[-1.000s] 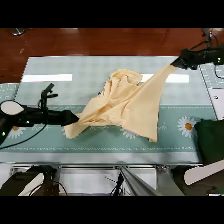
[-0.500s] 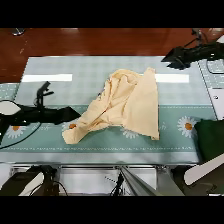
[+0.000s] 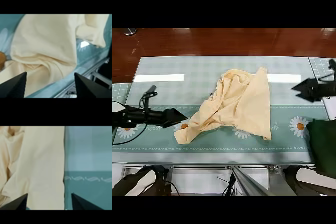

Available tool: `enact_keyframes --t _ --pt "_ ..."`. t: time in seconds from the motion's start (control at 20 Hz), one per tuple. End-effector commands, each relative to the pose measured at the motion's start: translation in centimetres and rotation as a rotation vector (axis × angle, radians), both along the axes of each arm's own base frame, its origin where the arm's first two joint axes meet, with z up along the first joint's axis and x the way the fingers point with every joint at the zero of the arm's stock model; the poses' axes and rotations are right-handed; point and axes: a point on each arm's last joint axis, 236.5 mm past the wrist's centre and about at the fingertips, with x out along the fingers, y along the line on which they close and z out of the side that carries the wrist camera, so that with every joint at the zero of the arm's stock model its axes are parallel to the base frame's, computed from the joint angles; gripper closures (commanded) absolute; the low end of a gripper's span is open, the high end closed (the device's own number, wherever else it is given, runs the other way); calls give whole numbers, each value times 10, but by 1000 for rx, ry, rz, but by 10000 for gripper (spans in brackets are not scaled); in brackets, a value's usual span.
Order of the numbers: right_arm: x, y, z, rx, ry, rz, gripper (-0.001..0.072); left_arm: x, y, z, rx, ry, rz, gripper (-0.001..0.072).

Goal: Fold the shirts.

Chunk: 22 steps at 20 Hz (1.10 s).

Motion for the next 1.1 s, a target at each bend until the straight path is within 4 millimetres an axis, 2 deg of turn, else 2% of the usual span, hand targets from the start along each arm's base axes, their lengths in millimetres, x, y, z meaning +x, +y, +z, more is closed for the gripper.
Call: enact_keyframes --t 0.0,0.15,0.2,0.25,0.4,0.55,0.8,1.0,1.05 --pt "-55 24 -35 43 80 -80 90 -17 -37 -14 -120 6 -133 5" --pt "-90 38 -60 61 201 -89 90 -30 -60 -43 -89 77 -207 18" --pt "-101 40 -67 55 237 -73 90 -33 -66 -46 -89 92 -232 305" --pt "-106 42 -70 51 252 -58 89 -31 -69 -47 -91 76 -257 673" --pt "-113 60 -72 31 265 23 79 -11 -70 -36 -94 16 -249 681" --pt "-114 76 -84 -6 310 60 79 2 -71 -25 -99 -21 -246 681" --pt "-114 115 -113 -4 379 129 80 6 -72 -23 -102 -16 -233 681" --pt "-98 144 -116 19 353 153 82 6 -72 -23 -101 -5 -224 681" --pt "-95 153 -115 22 349 177 120 7 -72 -23 -102 -7 -220 681"
